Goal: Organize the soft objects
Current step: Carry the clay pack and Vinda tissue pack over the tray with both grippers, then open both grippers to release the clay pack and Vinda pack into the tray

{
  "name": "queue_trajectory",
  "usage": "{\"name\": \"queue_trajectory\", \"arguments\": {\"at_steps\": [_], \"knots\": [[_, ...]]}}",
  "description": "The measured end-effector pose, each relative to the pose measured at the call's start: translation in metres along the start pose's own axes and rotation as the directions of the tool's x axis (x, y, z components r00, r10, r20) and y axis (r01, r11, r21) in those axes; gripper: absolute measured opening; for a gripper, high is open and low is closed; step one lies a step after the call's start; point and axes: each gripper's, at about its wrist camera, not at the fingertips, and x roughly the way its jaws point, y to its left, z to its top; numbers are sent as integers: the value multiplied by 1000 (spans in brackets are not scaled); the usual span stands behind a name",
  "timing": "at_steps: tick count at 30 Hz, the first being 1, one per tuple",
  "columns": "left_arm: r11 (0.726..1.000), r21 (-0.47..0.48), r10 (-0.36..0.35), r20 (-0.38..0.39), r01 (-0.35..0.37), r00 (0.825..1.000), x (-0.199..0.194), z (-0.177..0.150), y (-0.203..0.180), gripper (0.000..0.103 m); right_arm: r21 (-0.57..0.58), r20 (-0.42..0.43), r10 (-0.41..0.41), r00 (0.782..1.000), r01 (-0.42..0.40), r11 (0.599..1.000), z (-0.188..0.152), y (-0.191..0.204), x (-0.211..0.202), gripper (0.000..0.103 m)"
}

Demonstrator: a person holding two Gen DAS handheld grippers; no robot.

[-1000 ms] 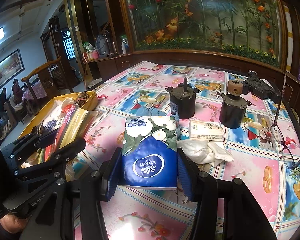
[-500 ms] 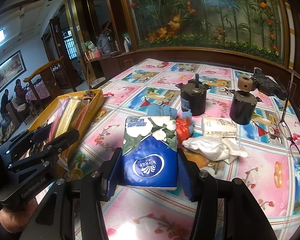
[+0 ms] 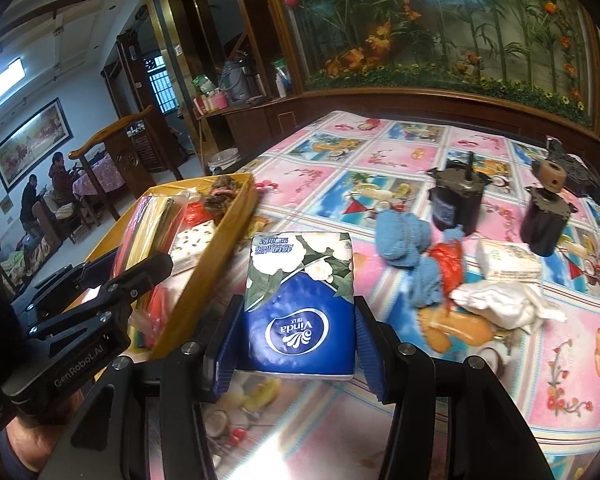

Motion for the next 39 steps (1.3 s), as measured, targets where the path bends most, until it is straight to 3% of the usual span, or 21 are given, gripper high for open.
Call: {"name": "queue_trajectory", "arguments": {"at_steps": [13,19,23,27,36,39], "knots": [[969,-234,45,-127,-74,991,20,6,130,46,-157,-88,87,992,-100,983,33,103,52,57],[947,-319,-36,-230,-41,972,43,16,177,46,-177,-145,108,984,-133,975,65,138,90,57],[937,-343,-29,-272,-69,962,59,19,193,46,-148,-218,124,968,-158,976,82,153,133,57],[906,-422,-108,-325,-42,940,75,13,206,46,-143,-250,92,964,-131,981,93,159,170,57],[893,-447,-111,-336,-55,935,77,12,212,46,-8,-290,136,947,-144,990,107,145,203,60],[902,-431,-128,-336,-32,933,78,12,205,57,40,-298,171,939,-167,985,108,138,207,64]]}}
